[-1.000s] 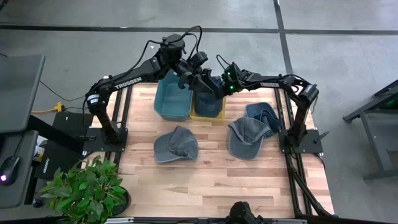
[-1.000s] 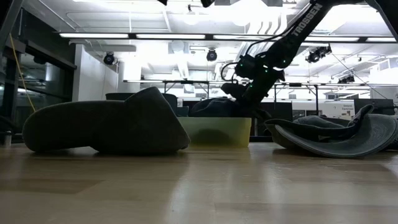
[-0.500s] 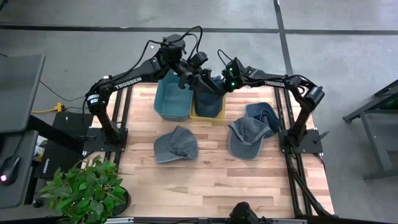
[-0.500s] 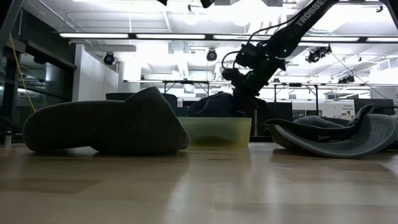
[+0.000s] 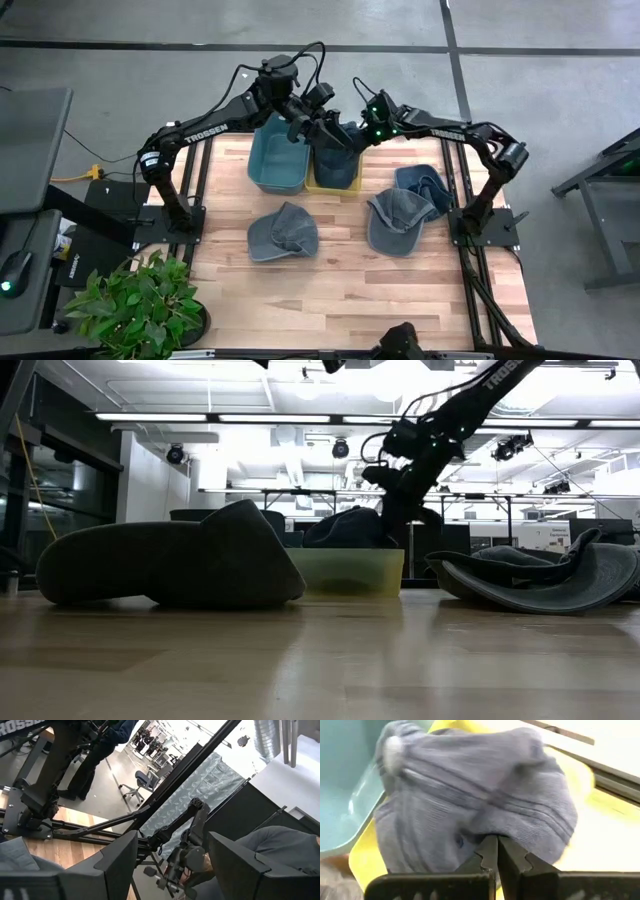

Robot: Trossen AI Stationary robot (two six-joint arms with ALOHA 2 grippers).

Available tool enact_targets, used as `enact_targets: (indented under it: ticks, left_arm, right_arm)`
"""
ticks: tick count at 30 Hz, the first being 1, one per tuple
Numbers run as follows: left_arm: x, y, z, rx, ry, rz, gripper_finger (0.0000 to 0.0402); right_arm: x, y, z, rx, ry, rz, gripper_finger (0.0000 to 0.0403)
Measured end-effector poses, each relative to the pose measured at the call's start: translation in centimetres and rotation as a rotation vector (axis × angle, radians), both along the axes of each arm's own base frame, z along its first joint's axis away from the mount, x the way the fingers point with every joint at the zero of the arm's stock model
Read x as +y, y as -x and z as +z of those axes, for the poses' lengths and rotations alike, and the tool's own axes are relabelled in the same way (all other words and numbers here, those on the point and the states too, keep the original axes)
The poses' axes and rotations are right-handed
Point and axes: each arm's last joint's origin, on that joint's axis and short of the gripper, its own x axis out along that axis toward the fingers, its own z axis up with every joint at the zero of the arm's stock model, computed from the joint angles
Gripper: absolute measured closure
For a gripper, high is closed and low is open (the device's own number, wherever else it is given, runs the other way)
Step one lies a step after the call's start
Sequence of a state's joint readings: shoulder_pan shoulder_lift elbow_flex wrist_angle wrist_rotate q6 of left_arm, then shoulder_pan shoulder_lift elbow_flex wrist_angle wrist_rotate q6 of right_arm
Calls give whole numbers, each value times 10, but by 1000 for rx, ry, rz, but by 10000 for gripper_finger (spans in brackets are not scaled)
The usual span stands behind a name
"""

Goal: Pick & Place hat
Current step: Put the bottom blue cap into the yellow bin

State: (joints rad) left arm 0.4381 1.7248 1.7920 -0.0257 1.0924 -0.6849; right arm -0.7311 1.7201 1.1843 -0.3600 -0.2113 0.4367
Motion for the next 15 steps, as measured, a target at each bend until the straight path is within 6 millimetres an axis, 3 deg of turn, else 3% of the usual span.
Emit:
enact_targets:
  ticks: [7,11,15]
  left_arm:
    - [0,0,0,0,0,4,166]
    - [0,0,0,0,0,4,166]
    - [0,0,0,0,0,7,166]
  right_arm:
    - [5,15,24,20,61,-65,403]
    - [6,14,39,-65,118,-59,403]
    - [3,10,40,-112,125,-57,403]
